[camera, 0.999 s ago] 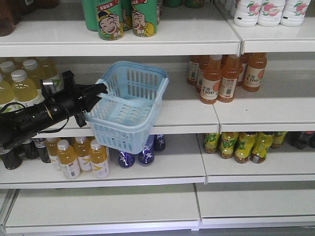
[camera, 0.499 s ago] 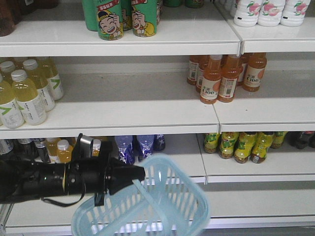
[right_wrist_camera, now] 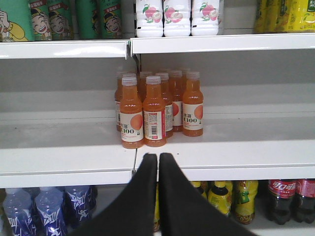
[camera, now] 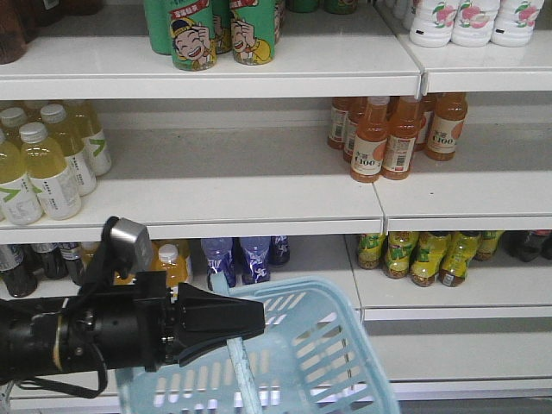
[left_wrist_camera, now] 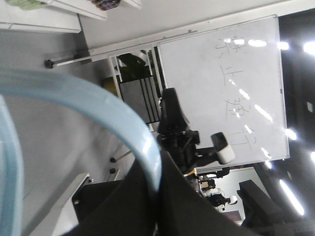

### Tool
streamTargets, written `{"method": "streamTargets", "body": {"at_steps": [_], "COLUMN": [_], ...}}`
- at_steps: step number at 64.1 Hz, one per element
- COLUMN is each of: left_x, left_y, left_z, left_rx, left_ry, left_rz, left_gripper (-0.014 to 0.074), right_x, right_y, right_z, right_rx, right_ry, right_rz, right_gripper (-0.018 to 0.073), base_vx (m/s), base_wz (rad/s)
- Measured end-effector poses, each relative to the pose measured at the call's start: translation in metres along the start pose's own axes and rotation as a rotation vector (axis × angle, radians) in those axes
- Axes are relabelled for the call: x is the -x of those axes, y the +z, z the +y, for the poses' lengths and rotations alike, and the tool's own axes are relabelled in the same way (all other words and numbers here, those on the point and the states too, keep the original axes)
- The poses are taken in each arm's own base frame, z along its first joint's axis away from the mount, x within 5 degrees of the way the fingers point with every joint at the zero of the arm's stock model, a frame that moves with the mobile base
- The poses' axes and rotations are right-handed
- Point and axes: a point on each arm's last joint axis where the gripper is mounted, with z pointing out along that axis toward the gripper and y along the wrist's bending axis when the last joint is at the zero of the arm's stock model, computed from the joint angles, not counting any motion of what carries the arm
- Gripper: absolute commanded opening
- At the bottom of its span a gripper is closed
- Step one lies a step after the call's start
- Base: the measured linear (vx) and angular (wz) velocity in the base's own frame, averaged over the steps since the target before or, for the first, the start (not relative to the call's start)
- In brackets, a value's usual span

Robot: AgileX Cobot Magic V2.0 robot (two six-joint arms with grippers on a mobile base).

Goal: Place coke in basket with both arms
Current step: 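Lift the basket off the shelf with the left gripper and lower it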

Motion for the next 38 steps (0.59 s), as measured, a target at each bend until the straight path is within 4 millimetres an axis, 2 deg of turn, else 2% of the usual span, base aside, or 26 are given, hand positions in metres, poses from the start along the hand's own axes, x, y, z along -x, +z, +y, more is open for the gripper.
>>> {"method": "streamTargets", "body": {"at_steps": [12, 21, 28, 38], "left_x": [-0.013, -0.018, -0.019, -0.019], "left_y": [-0.015, -0.022, -0.024, -0.024], "left_z": [-0.040, -0.061, -0.068, -0.068], "left_rx": [-0.109, -0.176, -0.196, -0.192], "left_ry": [0.106, 0.160, 0.184, 0.183], "left_rz": [-0.031, -0.062, -0.066, -0.066], "left_gripper": [-0.0006, -0.0006, -0.0006, -0.0006], "right_x": [0.000, 0.000, 0.000, 0.000], "right_y": [0.000, 0.000, 0.000, 0.000], "right_z": [0.000, 0.000, 0.000, 0.000], "right_rx": [0.000, 0.000, 0.000, 0.000], "right_ry": [0.000, 0.000, 0.000, 0.000], "right_rz": [0.000, 0.000, 0.000, 0.000], "right_gripper": [-0.0005, -0.0005, -0.0005, -0.0005], "base_vx": [0.00, 0.00, 0.00, 0.00], "base_wz": [0.00, 0.00, 0.00, 0.00]}}
